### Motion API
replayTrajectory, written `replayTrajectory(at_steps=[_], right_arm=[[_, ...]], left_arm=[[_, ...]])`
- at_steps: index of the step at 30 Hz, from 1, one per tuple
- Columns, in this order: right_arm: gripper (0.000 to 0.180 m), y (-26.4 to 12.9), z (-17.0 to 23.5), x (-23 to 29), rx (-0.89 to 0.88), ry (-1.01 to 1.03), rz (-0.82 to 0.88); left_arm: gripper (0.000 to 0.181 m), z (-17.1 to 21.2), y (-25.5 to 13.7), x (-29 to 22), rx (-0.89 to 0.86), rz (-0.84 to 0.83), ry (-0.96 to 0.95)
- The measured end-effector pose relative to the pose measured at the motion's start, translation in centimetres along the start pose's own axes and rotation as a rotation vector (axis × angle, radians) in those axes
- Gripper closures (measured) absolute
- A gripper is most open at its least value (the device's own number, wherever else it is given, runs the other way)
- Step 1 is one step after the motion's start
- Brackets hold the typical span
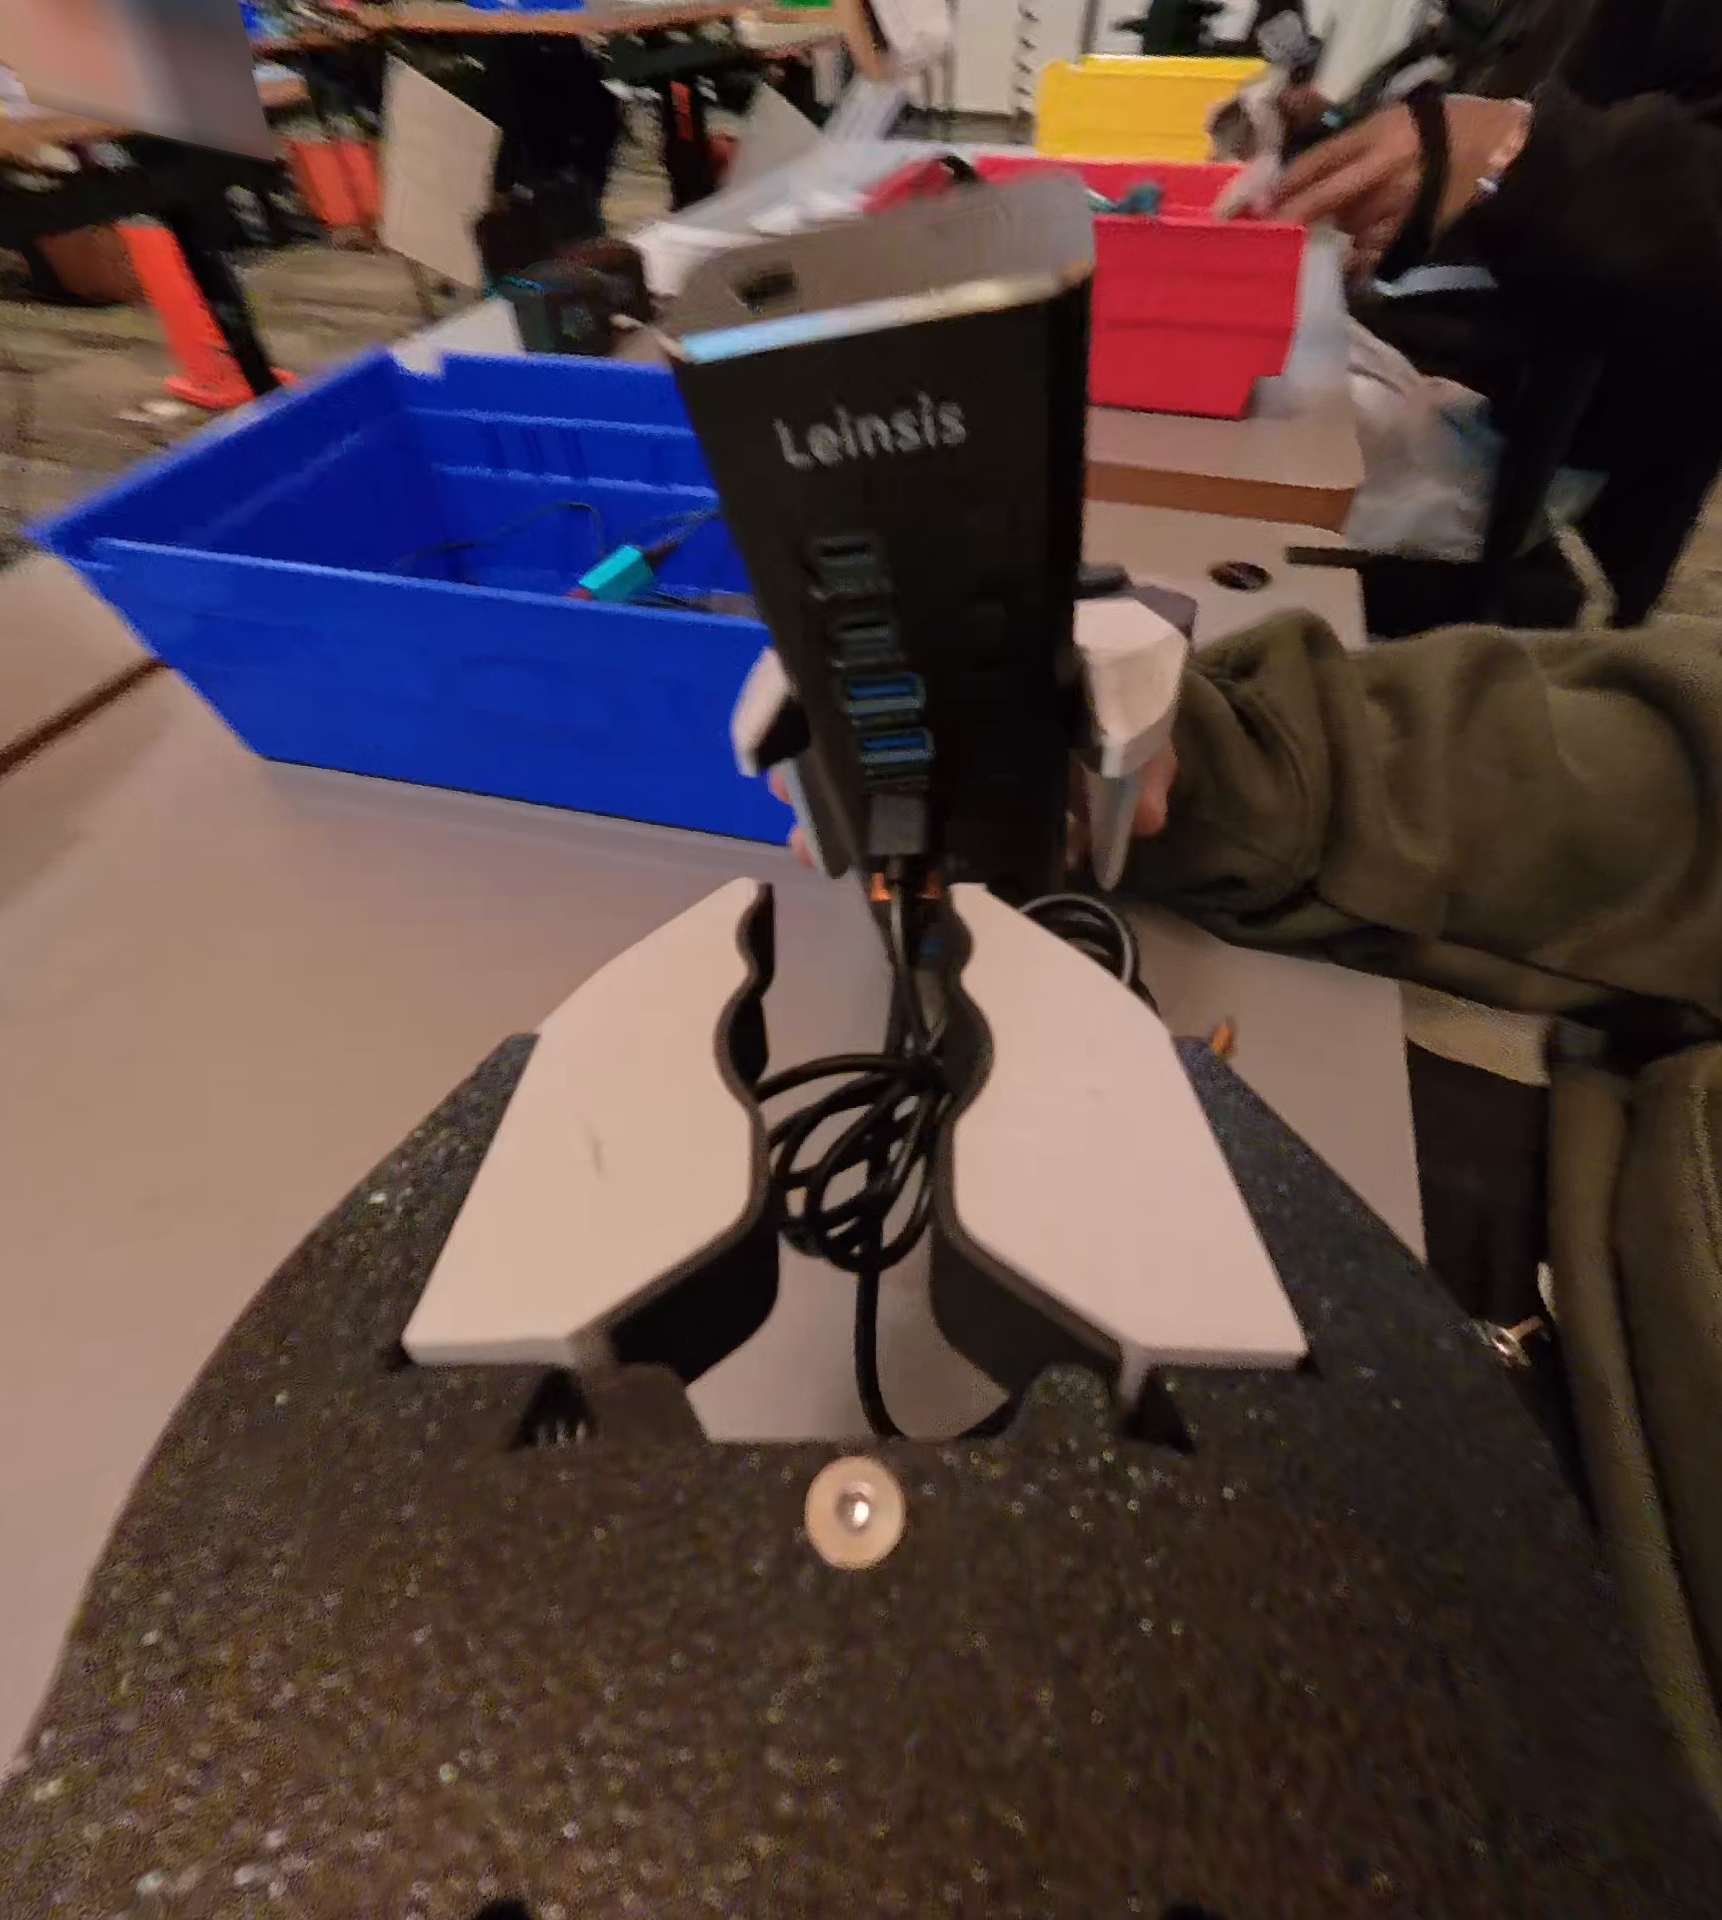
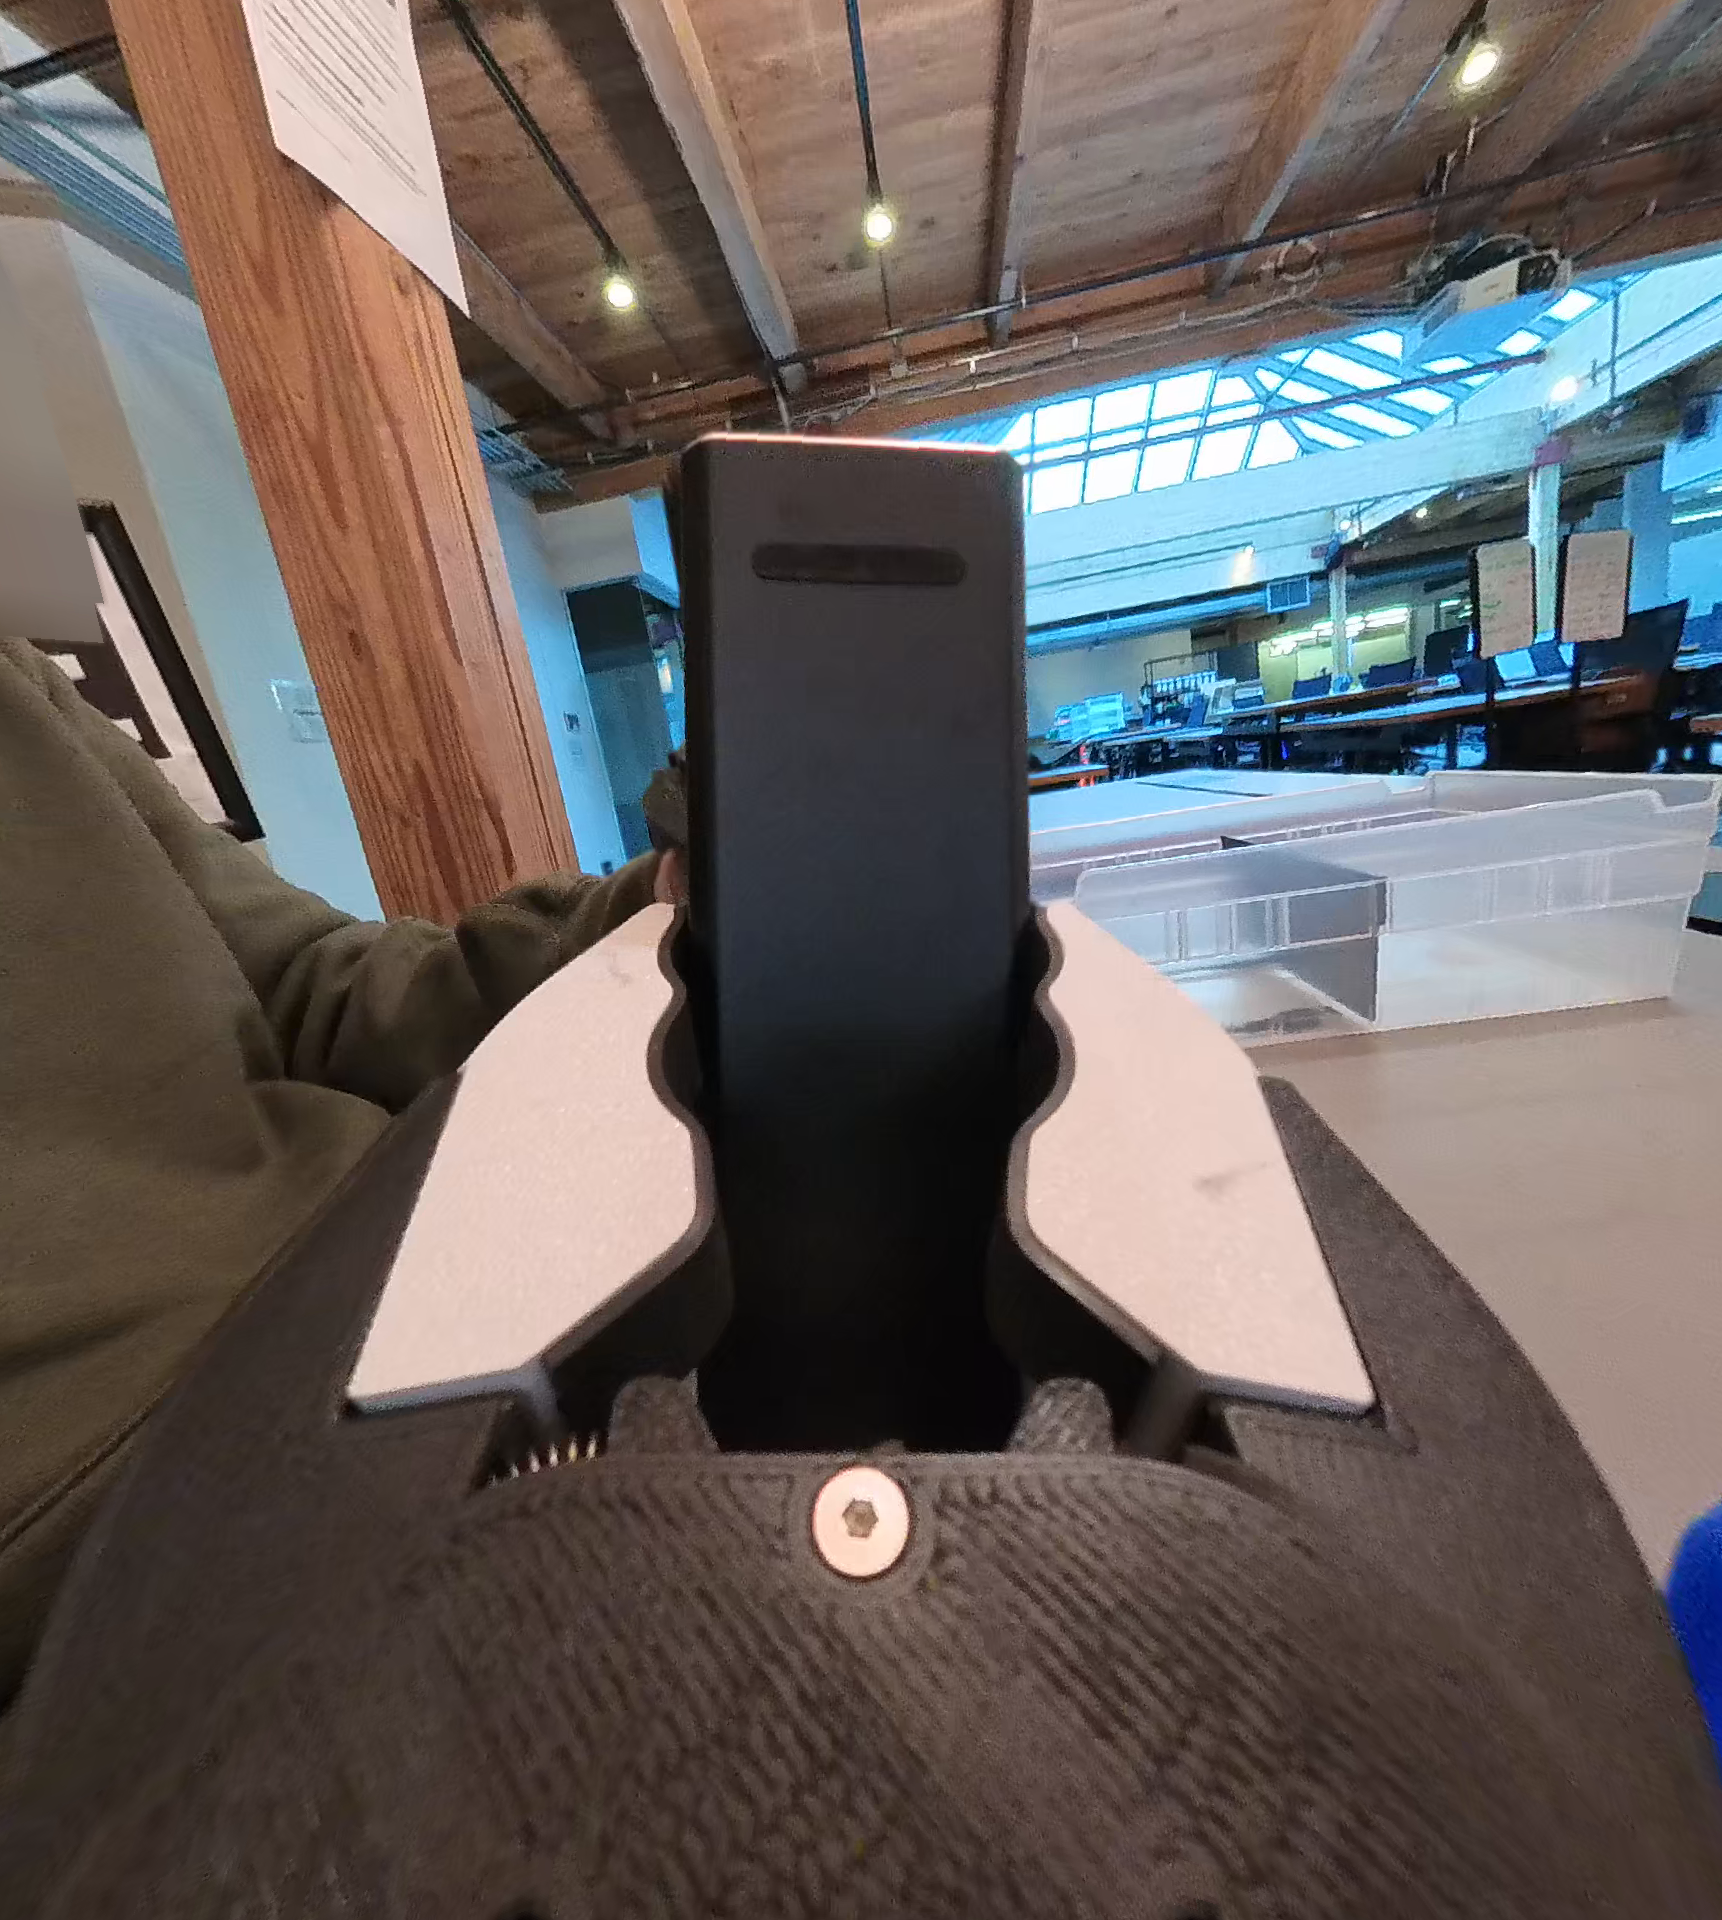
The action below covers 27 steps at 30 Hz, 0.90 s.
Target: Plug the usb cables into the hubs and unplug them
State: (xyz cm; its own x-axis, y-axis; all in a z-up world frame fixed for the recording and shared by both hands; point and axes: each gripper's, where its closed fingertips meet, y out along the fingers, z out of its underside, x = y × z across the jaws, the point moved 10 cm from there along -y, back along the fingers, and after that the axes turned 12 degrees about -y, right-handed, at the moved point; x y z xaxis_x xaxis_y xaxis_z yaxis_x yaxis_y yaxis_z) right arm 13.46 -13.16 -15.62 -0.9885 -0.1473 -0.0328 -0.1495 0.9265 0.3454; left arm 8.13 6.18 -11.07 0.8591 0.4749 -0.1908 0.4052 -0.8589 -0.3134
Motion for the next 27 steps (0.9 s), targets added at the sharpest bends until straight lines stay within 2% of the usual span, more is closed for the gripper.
replayTrajectory(at_steps=[2,4,8,9,17,19,23,27], right_arm=[[0.119,-0.1,0.0,-0.1,-0.005,0.004,0.015],[0.119,0.2,0.0,0.0,0.009,-0.025,0.020],[0.119,1.3,0.3,0.7,0.109,-0.108,0.019],[0.119,1.5,0.3,0.9,0.133,-0.125,0.022],[0.118,2.7,0.7,1.0,0.207,-0.116,0.045],[0.115,2.6,0.7,0.9,0.149,-0.083,0.057],[0.104,3.0,0.9,1.0,0.189,-0.097,0.060],[0.117,3.5,1.0,1.1,0.207,-0.157,0.097]], left_arm=[[0.138,-1.5,-1.1,-0.4,-0.091,-0.032,-0.019],[0.125,-3.2,-1.5,-1.6,-0.185,0.019,-0.049],[0.109,-4.7,0.4,-2.7,-0.085,-0.037,-0.039],[0.118,-4.8,0.8,-2.5,-0.067,-0.075,-0.025],[0.120,-5.0,1.3,-1.9,0.044,0.027,0.117],[0.120,-4.8,1.2,-1.7,0.083,0.038,0.155],[0.120,-4.7,1.4,-1.5,0.118,0.066,0.185],[0.120,-4.9,1.4,-1.3,0.154,0.104,0.224]])
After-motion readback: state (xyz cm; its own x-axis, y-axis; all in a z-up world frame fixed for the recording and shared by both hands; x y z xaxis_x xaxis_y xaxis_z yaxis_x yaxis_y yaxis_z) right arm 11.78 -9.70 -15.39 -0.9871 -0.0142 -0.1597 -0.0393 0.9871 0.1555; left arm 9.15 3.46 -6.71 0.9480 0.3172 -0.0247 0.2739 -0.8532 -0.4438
